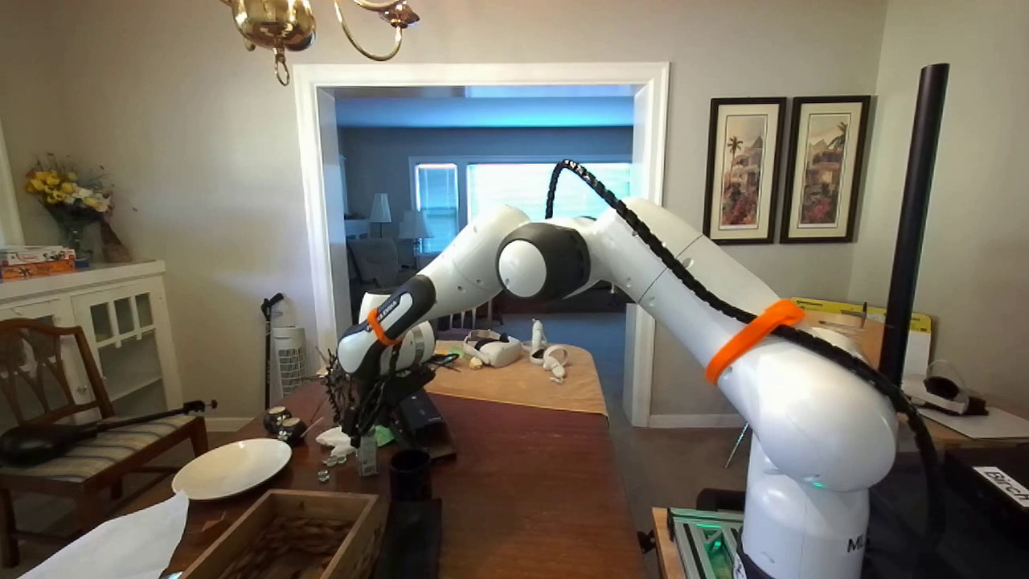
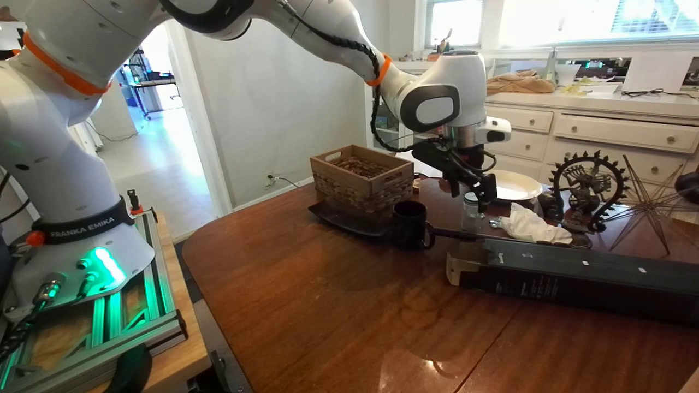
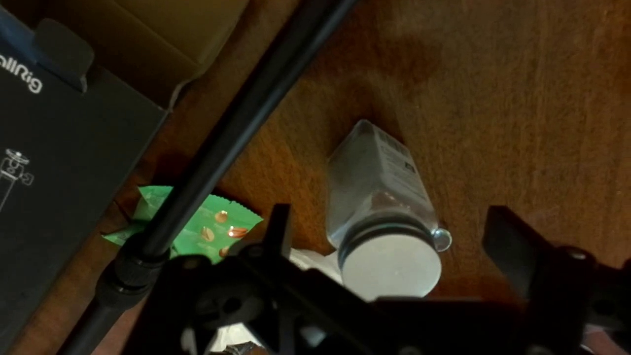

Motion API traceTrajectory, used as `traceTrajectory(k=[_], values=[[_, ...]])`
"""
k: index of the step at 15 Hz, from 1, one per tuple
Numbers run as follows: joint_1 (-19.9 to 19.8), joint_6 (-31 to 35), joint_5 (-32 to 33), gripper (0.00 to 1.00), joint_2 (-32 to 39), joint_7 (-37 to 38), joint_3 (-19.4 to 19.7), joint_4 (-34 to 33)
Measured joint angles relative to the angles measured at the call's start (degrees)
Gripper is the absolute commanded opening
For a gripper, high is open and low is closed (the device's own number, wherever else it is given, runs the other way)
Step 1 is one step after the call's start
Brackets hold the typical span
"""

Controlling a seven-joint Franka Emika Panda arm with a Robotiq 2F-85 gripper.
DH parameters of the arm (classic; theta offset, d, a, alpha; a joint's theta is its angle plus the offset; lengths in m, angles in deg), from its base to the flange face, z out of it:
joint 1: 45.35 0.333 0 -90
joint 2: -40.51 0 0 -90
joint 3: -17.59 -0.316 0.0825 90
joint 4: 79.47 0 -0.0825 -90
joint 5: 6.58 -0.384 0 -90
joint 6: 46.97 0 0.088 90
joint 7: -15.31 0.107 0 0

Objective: Put the lid on top of the glass jar.

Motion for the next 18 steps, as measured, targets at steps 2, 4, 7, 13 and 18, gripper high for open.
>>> traceTrajectory(k=[2, 4, 7, 13, 18], values=[[-0.3, 0.0, -0.1, 1.0, -1.4, -0.4, -0.2, 0.6], [-1.0, -0.1, -0.3, 1.0, -3.4, -1.6, -0.8, 2.4], [-2.3, -1.2, -0.6, 1.0, -7.3, -2.8, -1.3, 6.7], [-5.2, -8.2, -2.0, 1.0, -15.4, -9.1, -1.5, 15.8], [-6.2, -9.6, -3.0, 1.0, -21.7, -14.7, -1.0, 22.9]])
